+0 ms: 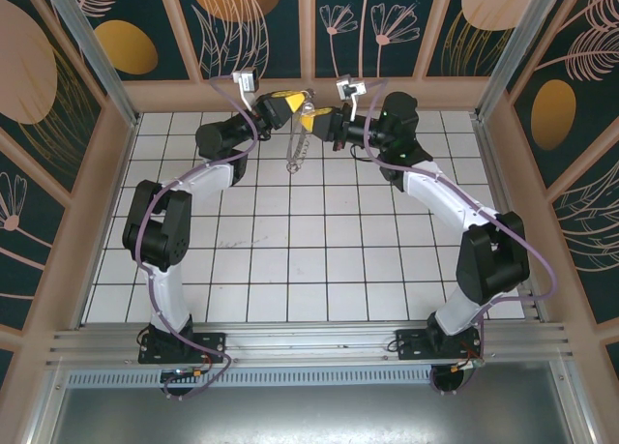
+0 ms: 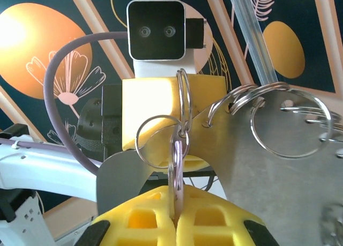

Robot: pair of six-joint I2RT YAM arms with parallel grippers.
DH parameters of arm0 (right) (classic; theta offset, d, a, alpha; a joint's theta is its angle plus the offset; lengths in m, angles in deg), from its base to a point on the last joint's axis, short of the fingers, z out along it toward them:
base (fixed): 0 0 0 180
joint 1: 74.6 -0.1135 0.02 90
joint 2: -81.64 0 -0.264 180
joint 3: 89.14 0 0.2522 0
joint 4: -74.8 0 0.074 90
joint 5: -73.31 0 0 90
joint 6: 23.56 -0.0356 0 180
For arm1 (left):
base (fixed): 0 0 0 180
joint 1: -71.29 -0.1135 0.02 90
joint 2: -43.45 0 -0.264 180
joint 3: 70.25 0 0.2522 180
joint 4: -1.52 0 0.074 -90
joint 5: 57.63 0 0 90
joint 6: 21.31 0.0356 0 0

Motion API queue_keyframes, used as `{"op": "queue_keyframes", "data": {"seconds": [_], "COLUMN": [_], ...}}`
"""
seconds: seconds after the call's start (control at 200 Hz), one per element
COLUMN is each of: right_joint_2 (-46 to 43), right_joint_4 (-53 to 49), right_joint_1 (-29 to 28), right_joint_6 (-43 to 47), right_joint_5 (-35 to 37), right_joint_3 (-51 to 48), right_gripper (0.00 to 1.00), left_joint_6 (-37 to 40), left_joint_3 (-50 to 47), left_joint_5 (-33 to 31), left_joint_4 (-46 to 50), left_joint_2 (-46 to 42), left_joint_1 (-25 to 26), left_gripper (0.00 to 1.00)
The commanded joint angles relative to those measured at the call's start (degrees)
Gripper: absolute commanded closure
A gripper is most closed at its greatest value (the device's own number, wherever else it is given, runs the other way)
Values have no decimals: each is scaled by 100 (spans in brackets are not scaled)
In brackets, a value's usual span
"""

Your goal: Put the keys on the keyring

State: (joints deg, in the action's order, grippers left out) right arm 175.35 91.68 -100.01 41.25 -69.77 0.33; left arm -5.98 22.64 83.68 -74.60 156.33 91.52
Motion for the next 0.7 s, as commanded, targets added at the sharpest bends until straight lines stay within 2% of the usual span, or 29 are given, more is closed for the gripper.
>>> {"op": "queue_keyframes", "data": {"seconds": [0.0,0.31,0.696], "right_joint_2": [16,441,462], "right_joint_4": [162,-507,-1177], "right_joint_1": [-69,-337,-308], "right_joint_6": [111,465,835], "right_joint_5": [-229,-308,-248], "right_joint_3": [143,611,758], "right_gripper": [100,100,98], "left_joint_6": [-31,14,104], "left_joint_3": [142,179,214], "left_joint_5": [-147,-208,-207], "left_joint_4": [-588,-533,-424], "left_joint_2": [8,13,38], "left_joint_1": [25,52,87], "left_gripper": [100,100,100]}}
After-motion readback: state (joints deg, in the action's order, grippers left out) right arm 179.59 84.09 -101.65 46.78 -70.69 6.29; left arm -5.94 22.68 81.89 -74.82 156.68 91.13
